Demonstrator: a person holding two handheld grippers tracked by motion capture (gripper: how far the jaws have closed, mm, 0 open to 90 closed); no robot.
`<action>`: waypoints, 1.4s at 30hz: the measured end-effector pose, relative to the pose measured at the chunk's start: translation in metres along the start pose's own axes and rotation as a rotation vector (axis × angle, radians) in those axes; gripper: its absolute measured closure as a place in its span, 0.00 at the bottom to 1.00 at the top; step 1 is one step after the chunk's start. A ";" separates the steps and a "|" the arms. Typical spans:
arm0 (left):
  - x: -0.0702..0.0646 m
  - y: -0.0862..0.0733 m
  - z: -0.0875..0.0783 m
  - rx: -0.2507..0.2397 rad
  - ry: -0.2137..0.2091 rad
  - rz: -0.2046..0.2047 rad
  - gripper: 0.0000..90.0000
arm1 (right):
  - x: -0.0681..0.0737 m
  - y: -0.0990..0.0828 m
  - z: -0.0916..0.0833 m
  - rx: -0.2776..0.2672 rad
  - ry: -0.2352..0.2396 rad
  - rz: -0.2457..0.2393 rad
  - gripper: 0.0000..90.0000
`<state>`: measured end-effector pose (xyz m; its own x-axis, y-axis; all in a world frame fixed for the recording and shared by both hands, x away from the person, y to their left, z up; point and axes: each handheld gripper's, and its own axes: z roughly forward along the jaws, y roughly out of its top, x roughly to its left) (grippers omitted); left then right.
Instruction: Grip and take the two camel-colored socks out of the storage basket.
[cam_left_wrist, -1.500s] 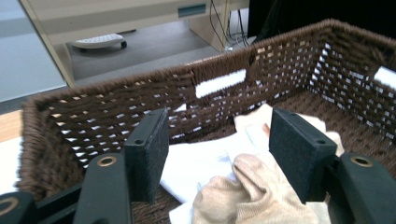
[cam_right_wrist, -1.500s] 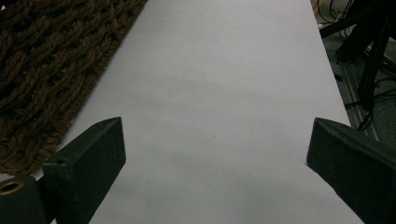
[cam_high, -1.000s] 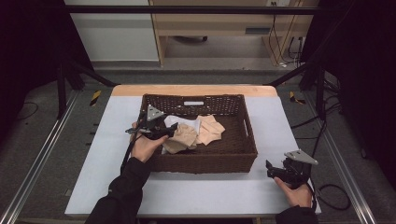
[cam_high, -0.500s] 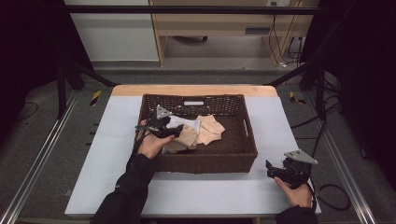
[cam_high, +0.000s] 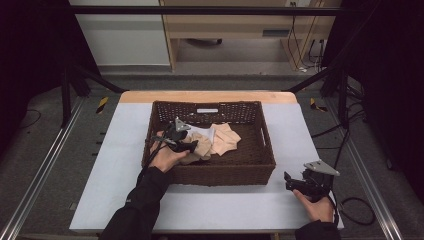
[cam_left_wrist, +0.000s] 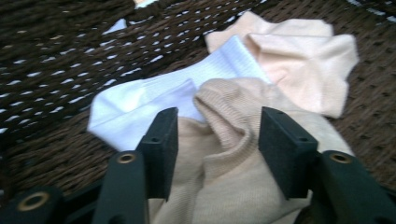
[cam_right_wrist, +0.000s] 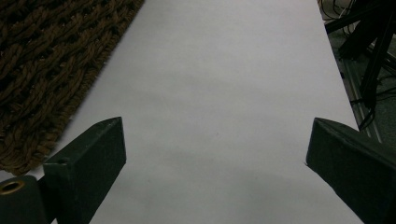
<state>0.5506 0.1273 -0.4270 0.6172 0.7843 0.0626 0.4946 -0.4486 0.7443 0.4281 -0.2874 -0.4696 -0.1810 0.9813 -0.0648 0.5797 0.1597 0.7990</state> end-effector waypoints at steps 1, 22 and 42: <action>-0.001 0.000 0.001 0.004 -0.014 0.004 0.55 | 0.000 0.000 0.000 0.000 0.000 0.000 0.06; 0.000 0.003 -0.011 -0.050 -0.123 0.009 0.97 | -0.001 0.000 0.001 0.008 -0.005 0.005 0.06; 0.020 0.012 -0.016 -0.098 0.027 -0.052 0.98 | -0.001 0.000 0.001 0.012 -0.008 0.004 0.06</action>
<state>0.5591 0.1448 -0.4066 0.5747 0.8174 0.0393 0.4622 -0.3638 0.8087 0.4288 -0.2885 -0.4700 -0.1720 0.9829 -0.0663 0.5897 0.1567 0.7923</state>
